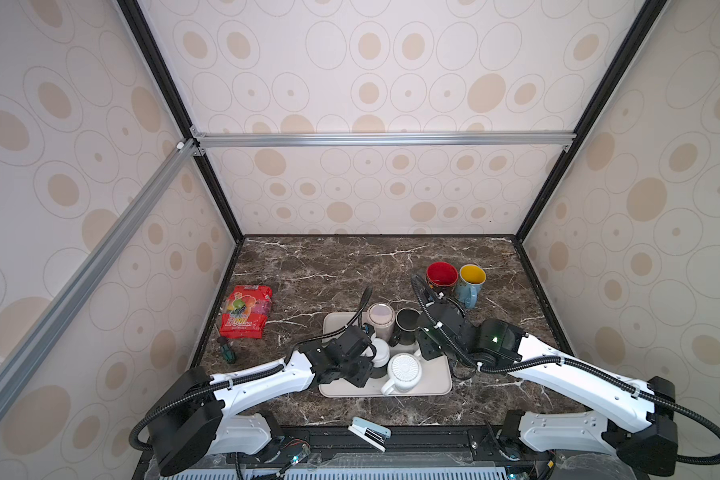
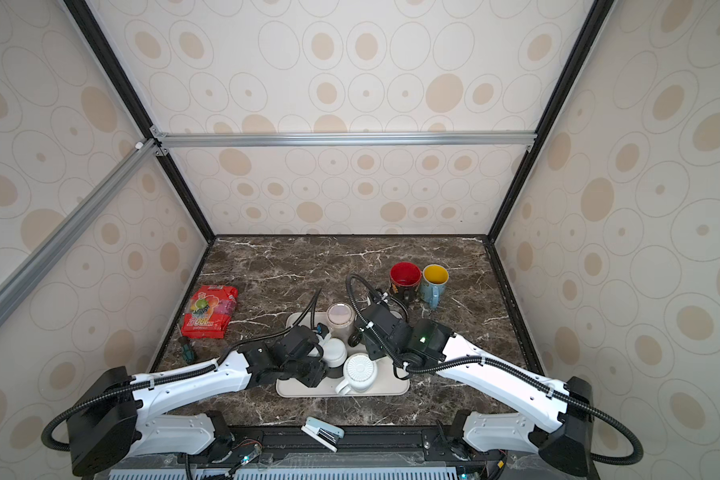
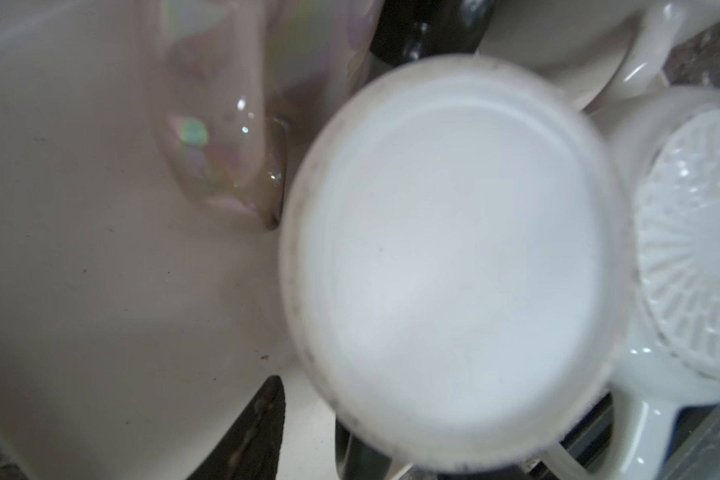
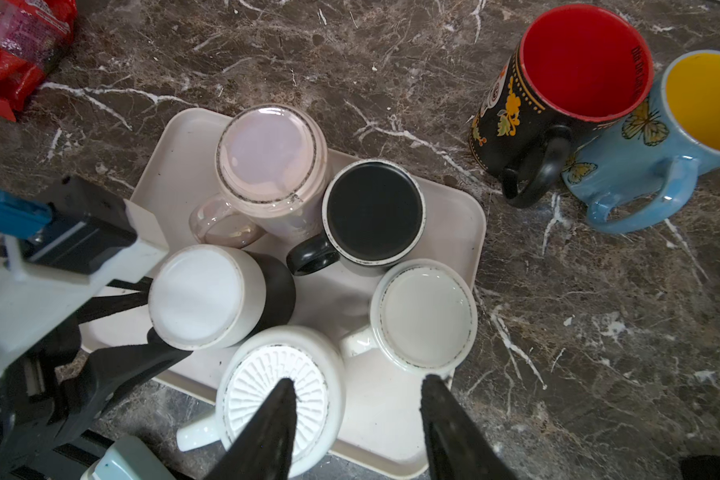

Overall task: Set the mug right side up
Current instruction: 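Lower the left gripper onto the upside-down black-and-white mug's base and close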

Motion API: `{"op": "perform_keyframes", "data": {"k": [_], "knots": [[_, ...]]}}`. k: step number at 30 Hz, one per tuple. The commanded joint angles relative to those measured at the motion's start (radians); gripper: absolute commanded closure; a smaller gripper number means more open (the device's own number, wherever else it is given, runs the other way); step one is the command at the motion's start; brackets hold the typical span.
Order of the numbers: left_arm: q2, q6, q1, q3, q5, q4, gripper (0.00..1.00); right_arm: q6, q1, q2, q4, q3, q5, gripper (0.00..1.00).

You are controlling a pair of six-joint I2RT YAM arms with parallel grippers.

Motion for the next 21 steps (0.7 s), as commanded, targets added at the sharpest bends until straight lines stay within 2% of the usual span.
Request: {"op": "perform_keyframes", "data": {"k": [1, 10, 17, 21], "knots": [[0.019, 0.016, -0.014, 0.034, -0.039, -0.011, 0.47, 0.019, 0.004, 0.006, -0.003, -0.011, 0.01, 0.49], [0.041, 0.009, -0.026, 0.046, -0.061, -0.001, 0.54, 0.027, 0.004, -0.006, 0.01, -0.024, 0.009, 0.5], [0.043, -0.005, -0.039, 0.046, -0.055, 0.024, 0.64, 0.034, 0.003, -0.007, 0.017, -0.029, -0.003, 0.5], [0.041, -0.01, -0.05, 0.048, -0.055, 0.026, 0.66, 0.045, 0.004, -0.01, 0.012, -0.031, -0.011, 0.51]]}}
